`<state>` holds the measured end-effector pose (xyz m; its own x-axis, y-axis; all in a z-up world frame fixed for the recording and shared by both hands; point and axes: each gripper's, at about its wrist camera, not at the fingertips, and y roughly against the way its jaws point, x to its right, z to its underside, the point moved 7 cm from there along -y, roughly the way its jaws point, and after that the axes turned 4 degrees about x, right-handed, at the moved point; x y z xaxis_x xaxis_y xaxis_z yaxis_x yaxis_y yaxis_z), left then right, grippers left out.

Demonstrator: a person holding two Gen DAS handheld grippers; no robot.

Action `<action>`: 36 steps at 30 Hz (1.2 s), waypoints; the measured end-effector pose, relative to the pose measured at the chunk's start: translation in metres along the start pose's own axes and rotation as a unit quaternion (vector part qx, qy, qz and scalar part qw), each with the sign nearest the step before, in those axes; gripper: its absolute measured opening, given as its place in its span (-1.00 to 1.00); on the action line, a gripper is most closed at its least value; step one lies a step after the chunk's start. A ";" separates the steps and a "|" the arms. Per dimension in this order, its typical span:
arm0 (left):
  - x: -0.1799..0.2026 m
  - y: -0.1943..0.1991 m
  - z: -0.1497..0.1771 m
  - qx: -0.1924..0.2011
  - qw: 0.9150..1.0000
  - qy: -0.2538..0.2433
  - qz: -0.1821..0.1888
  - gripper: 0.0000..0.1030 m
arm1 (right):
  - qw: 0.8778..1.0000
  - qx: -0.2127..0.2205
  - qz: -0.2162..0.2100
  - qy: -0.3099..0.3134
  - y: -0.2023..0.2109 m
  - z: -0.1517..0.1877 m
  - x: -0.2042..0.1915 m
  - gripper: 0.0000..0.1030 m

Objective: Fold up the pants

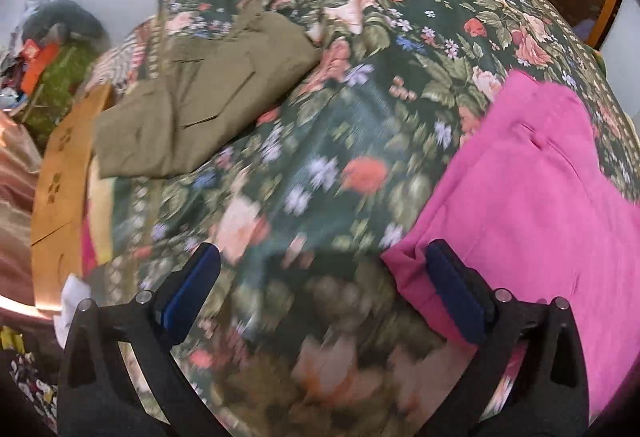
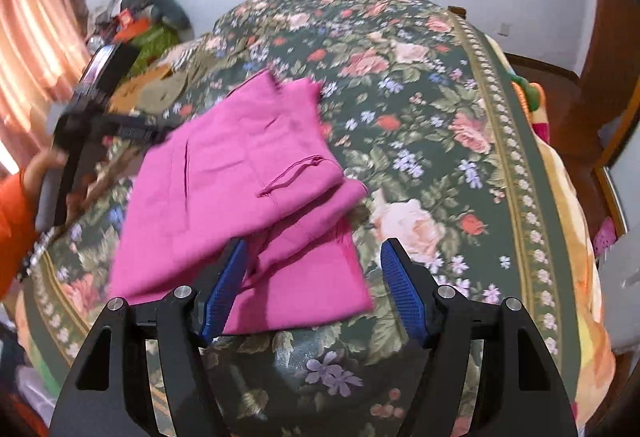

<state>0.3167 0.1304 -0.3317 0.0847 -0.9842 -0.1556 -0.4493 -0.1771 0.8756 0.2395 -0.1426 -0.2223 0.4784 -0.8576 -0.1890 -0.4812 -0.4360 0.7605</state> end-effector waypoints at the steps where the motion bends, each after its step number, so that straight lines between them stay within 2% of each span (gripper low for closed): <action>1: -0.004 0.006 0.007 0.001 1.000 0.005 -0.006 1.00 | 1.000 0.005 0.001 -0.003 0.005 -0.002 0.000 0.27; 7: -0.007 0.040 0.038 0.020 0.999 -0.006 -0.048 1.00 | 1.000 0.016 -0.021 -0.007 0.021 -0.005 -0.015 0.27; 15: -0.019 0.057 0.063 0.000 0.998 0.061 0.001 1.00 | 0.999 -0.003 -0.034 0.002 0.005 0.005 -0.027 0.27; 18: -0.020 0.060 0.068 0.001 0.999 0.053 0.006 1.00 | 1.000 -0.010 -0.022 -0.004 -0.005 0.005 -0.020 0.07; 21: -0.026 0.060 0.076 -0.002 0.998 0.056 0.015 1.00 | 0.999 -0.035 -0.017 0.011 -0.022 0.010 -0.017 -0.06; 23: -0.032 0.060 0.079 -0.006 0.997 0.068 0.022 1.00 | 0.999 -0.036 -0.010 0.027 -0.028 0.012 -0.015 -0.07; 26: -0.039 0.064 0.078 -0.006 0.997 0.073 0.015 0.98 | 0.998 -0.039 0.008 0.042 -0.030 0.008 -0.007 -0.07; 29: -0.041 0.075 0.070 0.017 0.998 0.060 0.009 0.93 | 0.998 -0.044 0.017 0.042 -0.031 0.001 0.001 -0.07; 36: -0.023 0.096 0.016 0.078 0.995 0.047 0.051 0.93 | 0.999 -0.002 0.016 0.038 -0.018 -0.035 0.003 -0.07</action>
<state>0.2571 0.1357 -0.2518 0.1098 -0.9938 -0.0195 -0.5923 -0.0812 0.8016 0.2754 -0.1284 -0.2144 0.5174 -0.8476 -0.1175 -0.4945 -0.4083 0.7673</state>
